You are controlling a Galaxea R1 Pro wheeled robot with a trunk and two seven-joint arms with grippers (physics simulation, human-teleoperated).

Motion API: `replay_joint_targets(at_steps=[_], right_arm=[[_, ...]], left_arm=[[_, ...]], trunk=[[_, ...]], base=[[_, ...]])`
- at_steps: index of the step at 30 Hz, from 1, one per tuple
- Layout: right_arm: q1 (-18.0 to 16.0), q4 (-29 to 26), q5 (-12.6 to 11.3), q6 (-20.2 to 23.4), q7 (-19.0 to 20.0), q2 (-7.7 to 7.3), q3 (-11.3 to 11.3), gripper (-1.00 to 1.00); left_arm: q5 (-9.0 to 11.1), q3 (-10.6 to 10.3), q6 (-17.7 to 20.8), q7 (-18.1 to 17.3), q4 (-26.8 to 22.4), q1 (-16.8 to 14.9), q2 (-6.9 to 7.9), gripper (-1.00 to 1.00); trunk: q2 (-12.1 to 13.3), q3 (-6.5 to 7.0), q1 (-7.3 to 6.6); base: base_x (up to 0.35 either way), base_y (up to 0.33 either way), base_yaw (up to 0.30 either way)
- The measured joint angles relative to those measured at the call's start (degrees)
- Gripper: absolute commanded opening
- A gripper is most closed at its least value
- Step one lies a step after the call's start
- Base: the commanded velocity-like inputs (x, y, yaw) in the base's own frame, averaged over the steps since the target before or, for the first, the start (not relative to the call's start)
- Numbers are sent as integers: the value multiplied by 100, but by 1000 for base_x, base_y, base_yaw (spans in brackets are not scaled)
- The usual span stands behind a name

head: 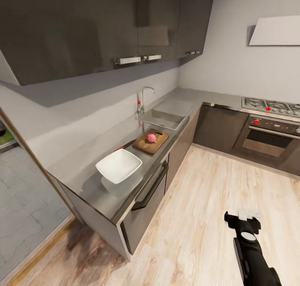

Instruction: In the kitchen, take the Vidalia onion out of the sink, dice it on the chopping board with the paring knife, put the diced onion into the bowl on the countertop, then place both the paring knife and the chopping board into the sink.

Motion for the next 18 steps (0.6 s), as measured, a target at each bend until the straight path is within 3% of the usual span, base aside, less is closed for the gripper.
replay_joint_targets(at_steps=[4, 6, 9, 13, 15, 18], right_arm=[[-37, -1124, 14, 1020, -7, 233, 492, 100], [-144, -1631, 22, 1531, -33, 315, 861, 100], [-346, -1914, -18, 1986, -112, 412, 1124, 100], [-747, -2071, -211, 2532, -273, 581, 1286, 100], [-1099, -2104, -414, 3062, -342, 686, 1334, 100], [-1345, -2110, -445, 3456, -344, 691, 1378, 100]], left_arm=[[0, 0, 0, -5, 3, 0, 0, 100], [-1, 0, 2, -5, 7, 0, 0, 100], [-2, 1, 1, -6, 27, 0, -2, 100], [-4, 2, 2, -6, 73, 1, -5, 100], [-5, 3, 2, -6, 91, 1, -3, 100], [-5, 3, 2, -6, 104, 1, -6, 100]], trunk=[[0, 0, 0], [0, 1, 0], [0, 1, 0], [1, 0, 0], [1, 1, 0], [1, 0, 0]], base=[[0, 4, 0], [0, 52, 0], [0, 112, 0], [0, 209, 0], [0, 289, 0], [0, 300, 0]])
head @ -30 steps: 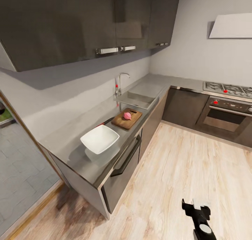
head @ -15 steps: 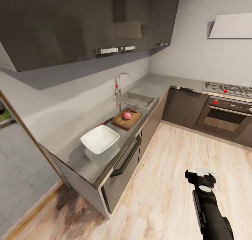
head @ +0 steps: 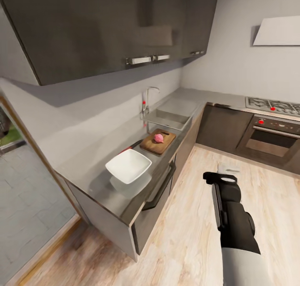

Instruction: In the kitchen, take the Vidalia onion out of the sink, dice it on the chopping board with the paring knife, put the diced onion into the bowl on the countertop, then place both the paring knife and the chopping board into the sink.

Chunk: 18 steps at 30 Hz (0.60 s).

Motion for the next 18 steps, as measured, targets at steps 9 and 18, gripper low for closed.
replay_joint_targets(at_steps=[9, 18], right_arm=[[-459, -5, -17, 684, -14, 0, 676, 100], [-654, 36, -89, 704, -20, 0, 708, 100]], left_arm=[[0, 0, 0, 0, 11, 0, 1, 100], [0, -8, 0, 0, 11, 0, 0, 100]], trunk=[[0, 0, 0], [-1, 0, -2]], base=[[0, 308, 0], [109, 299, 0]])
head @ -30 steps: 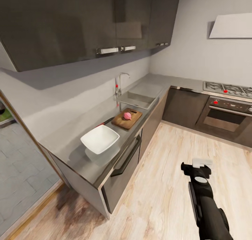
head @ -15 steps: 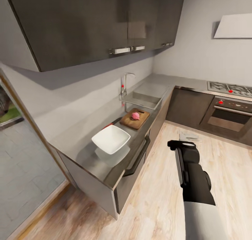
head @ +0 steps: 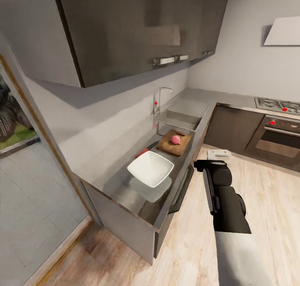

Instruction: In the kitchen, take the Vidalia onion out of the sink, dice it on the chopping board with the paring knife, put the diced onion into the bowl on the countertop, then place both the paring knife and the chopping board into the sink.

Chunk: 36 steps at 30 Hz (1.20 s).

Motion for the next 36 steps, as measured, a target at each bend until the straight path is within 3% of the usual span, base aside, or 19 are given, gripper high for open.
replay_joint_targets(at_steps=[5, 13, 18, 20, 22, 24, 36], right_arm=[[-402, 236, -7, 7, -16, 0, 2, 100], [-1455, 1423, -24, 1, -150, -1, -3, 100], [-1583, 1609, -75, -7, -157, 0, 0, 100], [-1596, 1631, -301, -11, -176, 0, 6, 100], [-1599, 1643, -787, -14, -230, -2, 17, 100], [-1601, 1645, -905, -13, -269, -2, 22, 100], [-1599, 1647, -1041, -12, -392, -2, 35, 100]], left_arm=[[0, -1, 0, 0, 2, 0, -2, 100], [-1, 0, 0, 0, 40, 0, -2, 100], [1, -2, -1, -1, 43, -1, -3, 100], [1, -2, -1, -4, 42, -1, -3, 100], [-1, -1, 0, -5, 43, 0, -3, 100], [-1, 0, 0, -5, 44, 0, -4, 100], [-1, -1, -1, -8, 53, 0, -3, 100]], trunk=[[0, 0, 0], [1, 0, 0], [0, 0, 1], [1, 0, 1], [1, 0, 2], [1, 0, 2], [0, 0, 0]], base=[[188, 282, 0], [157, 288, 0], [85, 155, 0], [19, 112, 0], [6, 235, 0], [3, 274, 0], [148, 261, 0]])
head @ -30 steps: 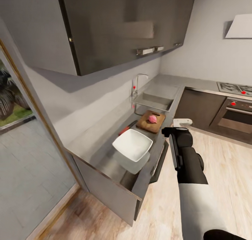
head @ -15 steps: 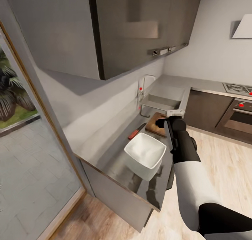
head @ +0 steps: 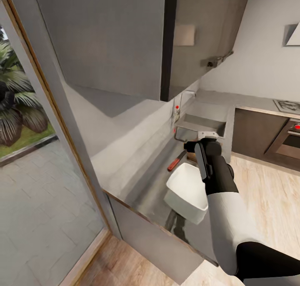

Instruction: In the kitchen, take the Vidalia onion out of the sink, dice it on the chopping board with the paring knife, put the diced onion into the bowl on the countertop, then place both the paring knife and the chopping board into the sink.

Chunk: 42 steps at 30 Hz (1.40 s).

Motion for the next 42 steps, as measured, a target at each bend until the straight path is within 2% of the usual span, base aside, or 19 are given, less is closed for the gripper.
replay_joint_targets(at_steps=[22, 42], right_arm=[[13, 369, -2, -30, 12, 0, -7, 100], [26, 723, 17, -103, 16, 0, -59, 100]], left_arm=[[-1, 1, 0, 0, 92, 0, -3, 100], [-5, -18, -1, 0, 107, -1, -8, 100]], trunk=[[0, 0, 0], [1, 0, 2]], base=[[213, 206, 0], [10, 9, 0]])
